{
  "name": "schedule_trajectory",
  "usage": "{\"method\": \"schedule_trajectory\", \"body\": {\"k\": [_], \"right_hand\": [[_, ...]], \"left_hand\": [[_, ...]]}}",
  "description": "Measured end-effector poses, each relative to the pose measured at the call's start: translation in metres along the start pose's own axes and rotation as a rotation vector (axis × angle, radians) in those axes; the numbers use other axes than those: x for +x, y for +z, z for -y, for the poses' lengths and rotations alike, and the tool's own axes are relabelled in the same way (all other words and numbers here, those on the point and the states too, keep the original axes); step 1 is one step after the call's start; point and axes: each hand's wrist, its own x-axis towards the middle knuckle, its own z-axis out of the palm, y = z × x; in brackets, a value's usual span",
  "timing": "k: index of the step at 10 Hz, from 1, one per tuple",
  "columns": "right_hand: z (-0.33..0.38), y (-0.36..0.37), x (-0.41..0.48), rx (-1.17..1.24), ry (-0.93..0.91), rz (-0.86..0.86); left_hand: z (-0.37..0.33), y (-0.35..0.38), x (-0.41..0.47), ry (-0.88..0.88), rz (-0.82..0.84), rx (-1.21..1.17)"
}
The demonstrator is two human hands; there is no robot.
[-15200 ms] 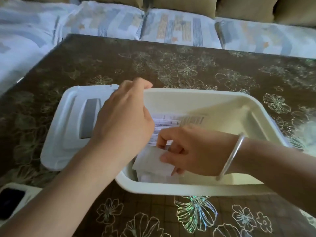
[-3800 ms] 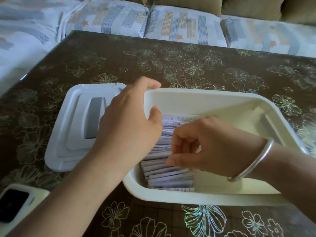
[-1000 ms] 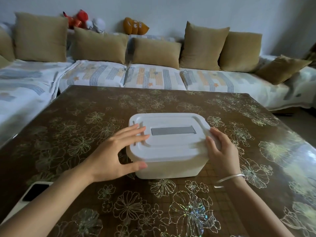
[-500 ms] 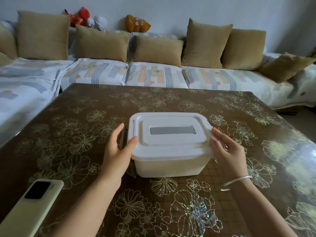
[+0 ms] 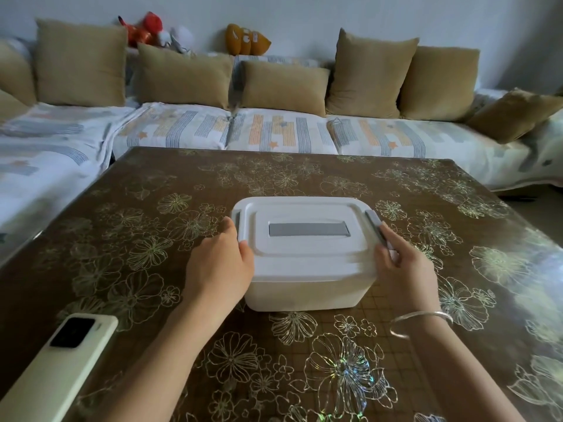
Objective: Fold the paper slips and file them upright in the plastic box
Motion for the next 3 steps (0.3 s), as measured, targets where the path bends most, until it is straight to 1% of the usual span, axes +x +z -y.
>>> {"method": "schedule_trajectory", "body": {"k": [1, 2, 3], "right_hand": [[0.006, 0.000, -0.002, -0.067, 0.002, 0.029], [0.013, -0.007, 0.003, -0.163, -0.002, 0.083], [0.025, -0.028, 0.018, -0.359, -0.136, 0.187]], "left_hand": [[-0.002, 0.000, 0.000, 0.013, 0.026, 0.074], [-0.005, -0.006, 0.002, -0.025, 0.100, 0.138], [-0.027, -0.032, 0.023, 0.068, 0.169, 0.213]]}}
